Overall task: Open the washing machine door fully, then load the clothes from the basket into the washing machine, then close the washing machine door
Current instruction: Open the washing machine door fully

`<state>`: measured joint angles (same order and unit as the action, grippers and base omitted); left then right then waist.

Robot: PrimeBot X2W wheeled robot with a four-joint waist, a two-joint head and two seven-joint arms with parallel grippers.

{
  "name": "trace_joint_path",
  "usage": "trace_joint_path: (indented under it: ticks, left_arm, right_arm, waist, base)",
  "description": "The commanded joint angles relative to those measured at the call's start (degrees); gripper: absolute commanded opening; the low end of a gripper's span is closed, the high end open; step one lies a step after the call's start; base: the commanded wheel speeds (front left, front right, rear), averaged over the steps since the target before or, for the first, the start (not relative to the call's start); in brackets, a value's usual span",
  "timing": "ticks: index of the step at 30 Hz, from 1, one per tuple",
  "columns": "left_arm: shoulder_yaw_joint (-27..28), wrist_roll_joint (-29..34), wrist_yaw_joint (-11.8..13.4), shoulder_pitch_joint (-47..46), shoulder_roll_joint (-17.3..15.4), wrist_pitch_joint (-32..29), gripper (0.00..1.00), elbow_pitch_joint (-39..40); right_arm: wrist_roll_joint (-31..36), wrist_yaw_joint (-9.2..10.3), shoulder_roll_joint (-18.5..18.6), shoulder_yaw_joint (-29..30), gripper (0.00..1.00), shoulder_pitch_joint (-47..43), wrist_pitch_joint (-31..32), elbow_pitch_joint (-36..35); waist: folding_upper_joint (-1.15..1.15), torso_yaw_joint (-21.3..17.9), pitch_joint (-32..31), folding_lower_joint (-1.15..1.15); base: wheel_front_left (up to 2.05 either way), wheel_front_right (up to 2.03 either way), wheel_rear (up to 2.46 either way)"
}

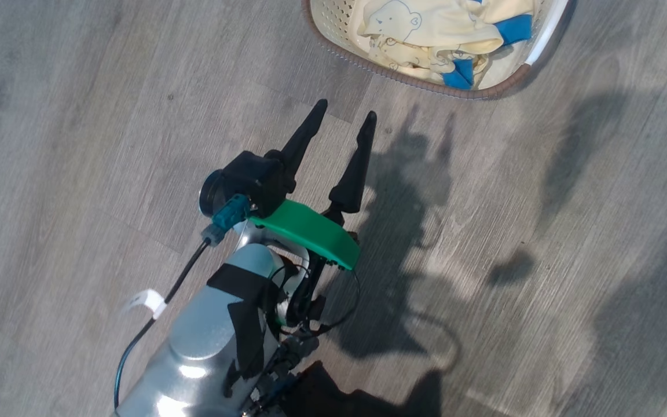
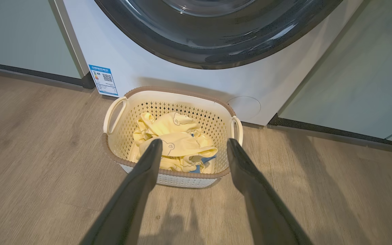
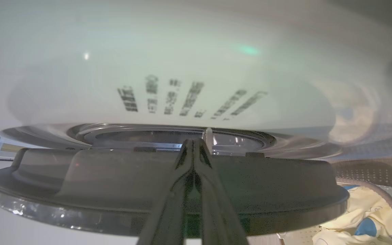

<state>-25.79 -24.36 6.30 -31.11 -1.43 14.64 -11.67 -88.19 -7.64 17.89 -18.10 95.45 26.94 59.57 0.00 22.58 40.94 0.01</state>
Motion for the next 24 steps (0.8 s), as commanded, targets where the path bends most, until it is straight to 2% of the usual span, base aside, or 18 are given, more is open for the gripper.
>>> trace_joint_path:
  ticks: [1,15,24]
  left_arm:
    - [2.3,0.1,0.2,-0.4,-1.4,0.4,1.00,1.6]
    - [4.0,1.6,-0.4,-0.1,-1.4,0.4,1.00,0.6]
    - [6.8,4.6,-2.2,1.6,-1.4,0.4,1.00,-1.1]
  right_arm:
    - [0.3,0.15,-2.4,-0.7,0.00,0.5,2.0,-3.0]
    - [-0.8,0.15,-2.6,-2.5,0.00,-5.8,7.8,-8.7]
    - [-2.5,0.15,-4.3,-3.7,0.00,-13.9,11.5,-13.3]
  waist:
    - [0.00,0.0,-0.1,-0.01]
    - [0.00,-0.7,-2.6,-0.01]
    - [0.00,-1.3,-7.2,-0.01]
  base:
    - [0.00,0.00,0.00]
    - [0.00,0.00,0.00]
    - [0.00,0.00,0.00]
